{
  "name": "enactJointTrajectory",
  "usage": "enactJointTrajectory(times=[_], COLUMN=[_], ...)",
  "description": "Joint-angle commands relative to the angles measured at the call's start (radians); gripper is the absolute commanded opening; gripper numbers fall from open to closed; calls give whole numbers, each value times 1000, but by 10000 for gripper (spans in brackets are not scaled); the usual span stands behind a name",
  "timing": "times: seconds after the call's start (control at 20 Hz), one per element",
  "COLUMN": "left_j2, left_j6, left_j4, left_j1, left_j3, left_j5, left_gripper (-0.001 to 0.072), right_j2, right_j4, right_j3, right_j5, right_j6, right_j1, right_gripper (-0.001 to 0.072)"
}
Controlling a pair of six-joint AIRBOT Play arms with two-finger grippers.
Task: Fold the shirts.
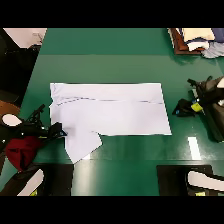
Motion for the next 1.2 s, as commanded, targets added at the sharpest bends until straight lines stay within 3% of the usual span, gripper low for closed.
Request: enactJointTrajectory(times=[0.0, 0.15, 0.25, 0.3, 0.4, 0.45, 0.55, 0.6, 0.65, 0.8, 1.0, 1.15], left_j2=[1, 1, 1, 1, 1, 1, 1, 1, 1, 60, 303, 382], left_j6=[35, 42, 42, 42, 42, 42, 42, 42, 43, 59, -36, -88], left_j4=[-23, -29, -29, -29, -29, -29, -29, -29, -29, -28, 36, 21], left_j1=[0, 0, 0, 0, 0, 0, 0, 0, 0, 0, 0, 0], left_j3=[47, 54, 54, 54, 54, 54, 54, 54, 54, 60, 60, 61], left_j5=[-13, -15, -14, -14, -14, -14, -31, -47, -67, -145, -296, -438], left_gripper=[23, 23, 23, 24, 24, 23, 23, 22, 22, 20, 21, 21], right_j2=[56, 47, 26, 18, 5, 4, 5, 5, 5, 63, 271, 399], right_j4=[13, 132, 157, 164, 164, 165, 162, 156, 146, 51, -50, -83], right_j3=[-171, -276, -315, -327, -332, -332, -331, -331, -331, -331, -333, -333], right_j5=[-37, -63, -95, -121, -166, -178, -177, -162, -137, -59, 18, 63], right_j6=[-24, -100, -107, -107, -107, -107, -107, -108, -109, -109, -106, -93], right_j1=[-103, -157, -149, -138, -103, -82, -49, -37, -29, -38, -114, -185], right_gripper=[530, 521, 494, 430, 426, 378, 188, 57, 18, 18, 18, 17])
